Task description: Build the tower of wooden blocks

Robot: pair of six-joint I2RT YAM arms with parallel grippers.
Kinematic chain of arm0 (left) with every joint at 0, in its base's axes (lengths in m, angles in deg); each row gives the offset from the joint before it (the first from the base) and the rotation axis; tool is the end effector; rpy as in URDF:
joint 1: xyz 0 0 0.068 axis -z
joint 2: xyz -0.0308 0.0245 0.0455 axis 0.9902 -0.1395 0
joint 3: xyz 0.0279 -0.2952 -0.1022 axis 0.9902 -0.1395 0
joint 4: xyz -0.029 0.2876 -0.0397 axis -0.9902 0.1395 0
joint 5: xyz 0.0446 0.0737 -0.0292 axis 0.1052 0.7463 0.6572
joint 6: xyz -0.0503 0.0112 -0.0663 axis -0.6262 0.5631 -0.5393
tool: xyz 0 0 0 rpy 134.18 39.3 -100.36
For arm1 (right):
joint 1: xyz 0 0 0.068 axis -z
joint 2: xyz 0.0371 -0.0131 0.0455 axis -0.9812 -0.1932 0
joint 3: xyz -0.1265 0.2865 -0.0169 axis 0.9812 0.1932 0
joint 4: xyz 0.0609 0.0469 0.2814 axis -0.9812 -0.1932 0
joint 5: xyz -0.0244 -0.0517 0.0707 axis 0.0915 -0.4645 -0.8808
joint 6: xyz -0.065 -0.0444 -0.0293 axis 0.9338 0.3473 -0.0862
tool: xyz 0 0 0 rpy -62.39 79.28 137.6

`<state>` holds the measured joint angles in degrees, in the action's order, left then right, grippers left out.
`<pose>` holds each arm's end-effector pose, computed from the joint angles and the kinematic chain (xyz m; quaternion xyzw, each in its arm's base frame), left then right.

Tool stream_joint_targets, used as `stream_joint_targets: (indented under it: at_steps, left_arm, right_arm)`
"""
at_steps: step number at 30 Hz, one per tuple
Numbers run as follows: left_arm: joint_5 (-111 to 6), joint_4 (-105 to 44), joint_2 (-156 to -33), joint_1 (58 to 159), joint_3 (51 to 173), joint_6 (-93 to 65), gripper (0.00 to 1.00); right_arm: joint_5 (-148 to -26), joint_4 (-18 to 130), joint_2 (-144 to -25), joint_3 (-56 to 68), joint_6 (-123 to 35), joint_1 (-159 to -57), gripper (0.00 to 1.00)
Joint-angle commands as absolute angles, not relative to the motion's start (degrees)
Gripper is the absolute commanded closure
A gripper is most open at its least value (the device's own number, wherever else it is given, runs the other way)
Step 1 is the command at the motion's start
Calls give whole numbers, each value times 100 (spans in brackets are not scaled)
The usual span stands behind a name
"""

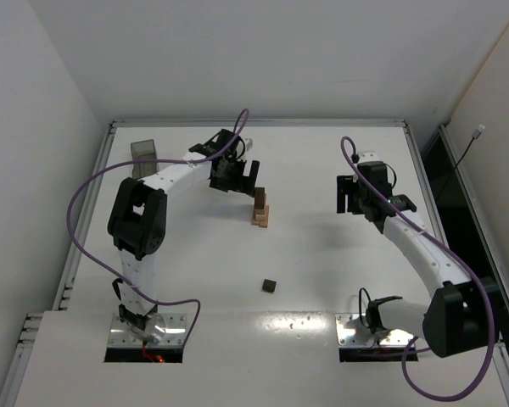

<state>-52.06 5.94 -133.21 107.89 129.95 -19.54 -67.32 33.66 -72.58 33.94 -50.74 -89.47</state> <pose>0.4442 -0.2267 0.2133 0.0929 0.9550 -0.1607 0.2313 0.2937 0.0392 0.2503 0.0630 0.9161 -0.0161 0.3957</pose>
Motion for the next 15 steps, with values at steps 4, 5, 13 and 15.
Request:
stream_joint_targets:
  at_steps: [4, 5, 13, 15]
  left_arm:
    - [-5266, 519, -13351, 10791, 13207, -1975, 8]
    - [-5110, 519, -13290, 10791, 13154, -1975, 9]
    - [-4704, 519, -12921, 10791, 12627, -2160, 32]
    - [-4818, 467, -12781, 10791, 12548, -2160, 41]
  right_arm:
    - [-6791, 3493, -7278, 3409, -5188, -8871, 34]
    - [-6791, 3493, -7278, 3409, -5188, -8871, 34]
    - [-6791, 3493, -7278, 3409, -5241, -8871, 34]
    - [-6843, 3493, -7278, 3409, -5241, -8871, 34]
